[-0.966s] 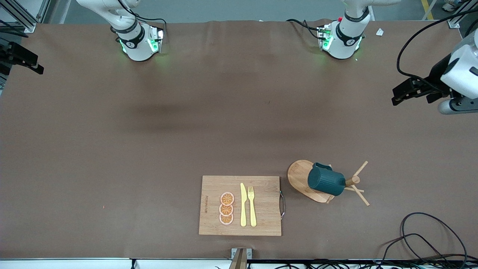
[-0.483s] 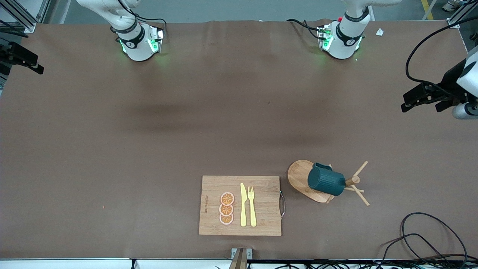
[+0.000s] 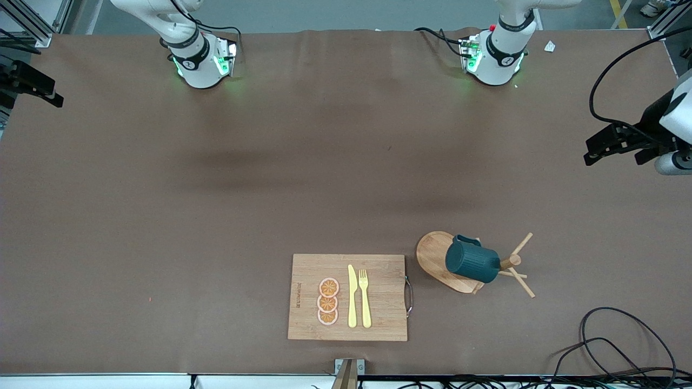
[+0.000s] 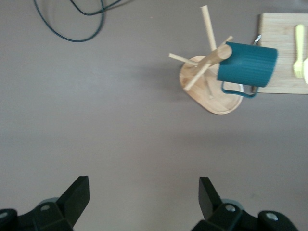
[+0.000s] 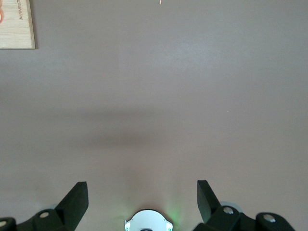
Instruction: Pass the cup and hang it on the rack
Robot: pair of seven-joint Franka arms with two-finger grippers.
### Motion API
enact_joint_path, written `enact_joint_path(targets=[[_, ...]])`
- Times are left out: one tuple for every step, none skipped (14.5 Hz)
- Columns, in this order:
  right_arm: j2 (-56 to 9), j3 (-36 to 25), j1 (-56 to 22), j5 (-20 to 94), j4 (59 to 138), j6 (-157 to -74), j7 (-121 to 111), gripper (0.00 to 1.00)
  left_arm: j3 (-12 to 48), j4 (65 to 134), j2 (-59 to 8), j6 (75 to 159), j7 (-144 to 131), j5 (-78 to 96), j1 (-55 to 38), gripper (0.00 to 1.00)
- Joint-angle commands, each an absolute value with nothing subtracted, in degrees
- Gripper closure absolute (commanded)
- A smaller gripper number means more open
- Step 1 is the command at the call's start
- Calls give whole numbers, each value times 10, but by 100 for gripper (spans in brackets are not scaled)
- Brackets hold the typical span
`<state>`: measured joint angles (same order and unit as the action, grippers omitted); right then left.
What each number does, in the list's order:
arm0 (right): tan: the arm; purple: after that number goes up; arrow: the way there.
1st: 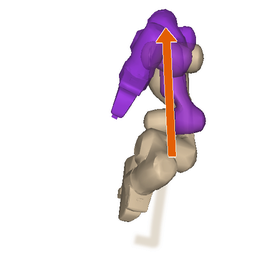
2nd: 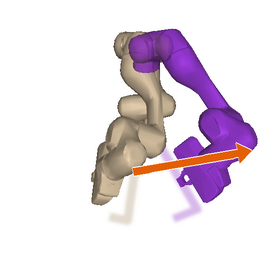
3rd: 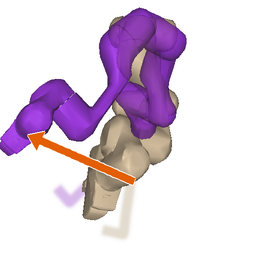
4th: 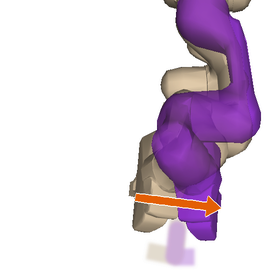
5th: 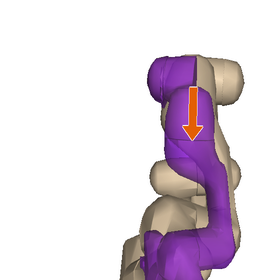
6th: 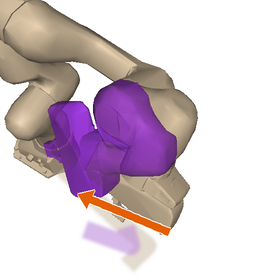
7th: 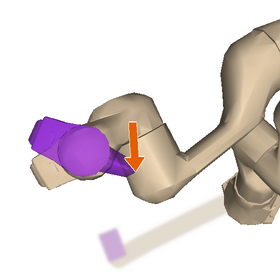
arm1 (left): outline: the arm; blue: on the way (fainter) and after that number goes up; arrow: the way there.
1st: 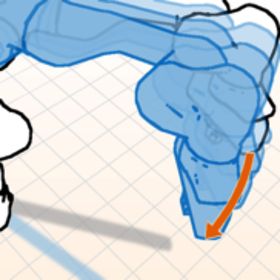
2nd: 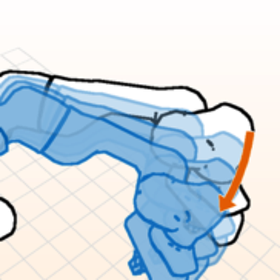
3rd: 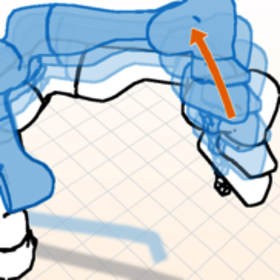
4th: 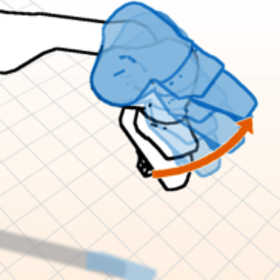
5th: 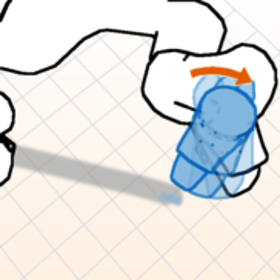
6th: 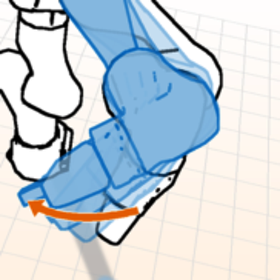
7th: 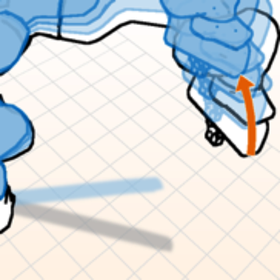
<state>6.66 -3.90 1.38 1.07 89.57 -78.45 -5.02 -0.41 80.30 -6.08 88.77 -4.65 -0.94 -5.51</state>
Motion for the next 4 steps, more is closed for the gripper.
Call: enact_joint_path(targets=[[77,-32,25,10,903,-782,-58,0,-3,816,-45,896,-35,-34,-57,0],[77,-32,25,10,903,-782,-58,0,-4,812,-47,894,-35,-33,-58,0],[77,-32,25,10,903,-782,-58,0,-4,803,-48,893,-35,-34,-58,0],[77,-32,25,10,903,-782,-58,0,-3,802,-48,893,-35,-33,-58,0]])
